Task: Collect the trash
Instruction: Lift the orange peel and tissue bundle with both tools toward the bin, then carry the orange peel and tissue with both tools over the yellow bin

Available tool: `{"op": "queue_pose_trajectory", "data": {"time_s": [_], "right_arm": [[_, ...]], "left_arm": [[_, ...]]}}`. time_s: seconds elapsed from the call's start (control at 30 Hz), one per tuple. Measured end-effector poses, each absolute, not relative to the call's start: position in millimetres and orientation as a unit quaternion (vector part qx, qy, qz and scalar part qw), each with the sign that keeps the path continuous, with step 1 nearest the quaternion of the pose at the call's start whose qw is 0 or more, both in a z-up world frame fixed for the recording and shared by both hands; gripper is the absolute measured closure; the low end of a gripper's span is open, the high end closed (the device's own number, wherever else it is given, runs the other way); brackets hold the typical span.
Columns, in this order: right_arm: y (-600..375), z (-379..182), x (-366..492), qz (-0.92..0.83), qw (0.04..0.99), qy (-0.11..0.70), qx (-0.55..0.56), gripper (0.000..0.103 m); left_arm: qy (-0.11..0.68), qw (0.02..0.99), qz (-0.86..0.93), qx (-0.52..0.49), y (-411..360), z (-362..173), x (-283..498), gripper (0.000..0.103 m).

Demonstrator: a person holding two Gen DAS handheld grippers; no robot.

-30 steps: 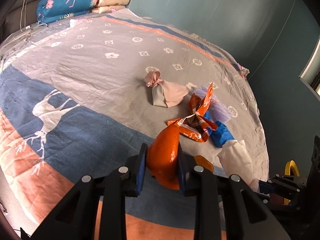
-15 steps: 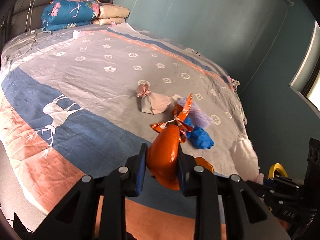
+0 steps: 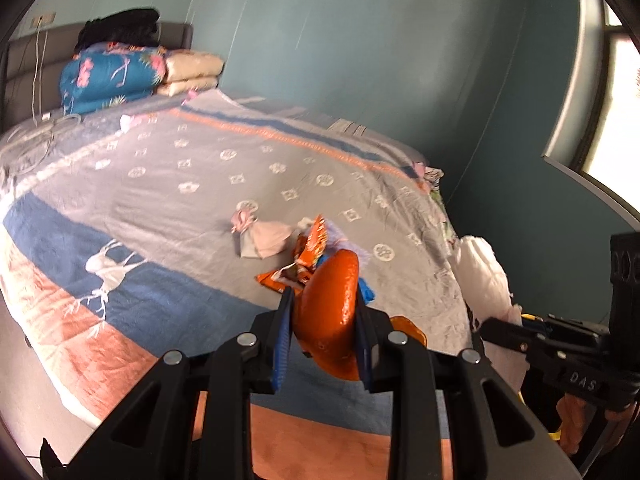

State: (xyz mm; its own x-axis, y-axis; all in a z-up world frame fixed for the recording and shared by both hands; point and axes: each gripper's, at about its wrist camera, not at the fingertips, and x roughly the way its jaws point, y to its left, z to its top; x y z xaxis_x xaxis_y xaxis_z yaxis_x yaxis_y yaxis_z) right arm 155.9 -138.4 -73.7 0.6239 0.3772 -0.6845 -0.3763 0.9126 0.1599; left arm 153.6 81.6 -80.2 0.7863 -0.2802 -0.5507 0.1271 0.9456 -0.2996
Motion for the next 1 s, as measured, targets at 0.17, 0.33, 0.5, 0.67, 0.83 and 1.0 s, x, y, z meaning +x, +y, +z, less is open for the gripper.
{"op": "queue_pose_trajectory", "data": {"time_s": [0.17, 0.33, 0.5, 0.67, 0.83, 1.0], "right_arm": [[-150.8, -57.1, 145.6, 0.205, 0.91, 0.361, 0.007, 0.083], [-164.3, -44.5, 136.3, 0.204, 0.916, 0.345, 0.016, 0.083], [-180.9, -29.7, 123.0, 0.195, 0.925, 0.325, 0.024, 0.083], [-201.1, -15.8, 106.8, 0.172, 0.937, 0.304, 0.03, 0.083], [-228.4, -6.2, 94.2, 0.143, 0.945, 0.291, 0.047, 0.083], [-256.7, -1.5, 89.1, 0.124, 0.949, 0.282, 0.067, 0.083]], "left_arm": [[0.287, 0.942, -0.126, -0.122, 63.4, -65.4, 140.3, 0.078], [0.276, 0.94, -0.148, -0.137, 47.9, -56.2, 130.7, 0.078], [0.266, 0.94, -0.169, -0.129, 28.1, -46.1, 124.7, 0.078], [0.262, 0.939, -0.191, -0.117, 7.6, -37.2, 120.2, 0.078], [0.27, 0.934, -0.212, -0.096, -17.5, -30.5, 120.7, 0.078], [0.272, 0.93, -0.23, -0.094, -35.7, -23.7, 119.6, 0.078]]}}
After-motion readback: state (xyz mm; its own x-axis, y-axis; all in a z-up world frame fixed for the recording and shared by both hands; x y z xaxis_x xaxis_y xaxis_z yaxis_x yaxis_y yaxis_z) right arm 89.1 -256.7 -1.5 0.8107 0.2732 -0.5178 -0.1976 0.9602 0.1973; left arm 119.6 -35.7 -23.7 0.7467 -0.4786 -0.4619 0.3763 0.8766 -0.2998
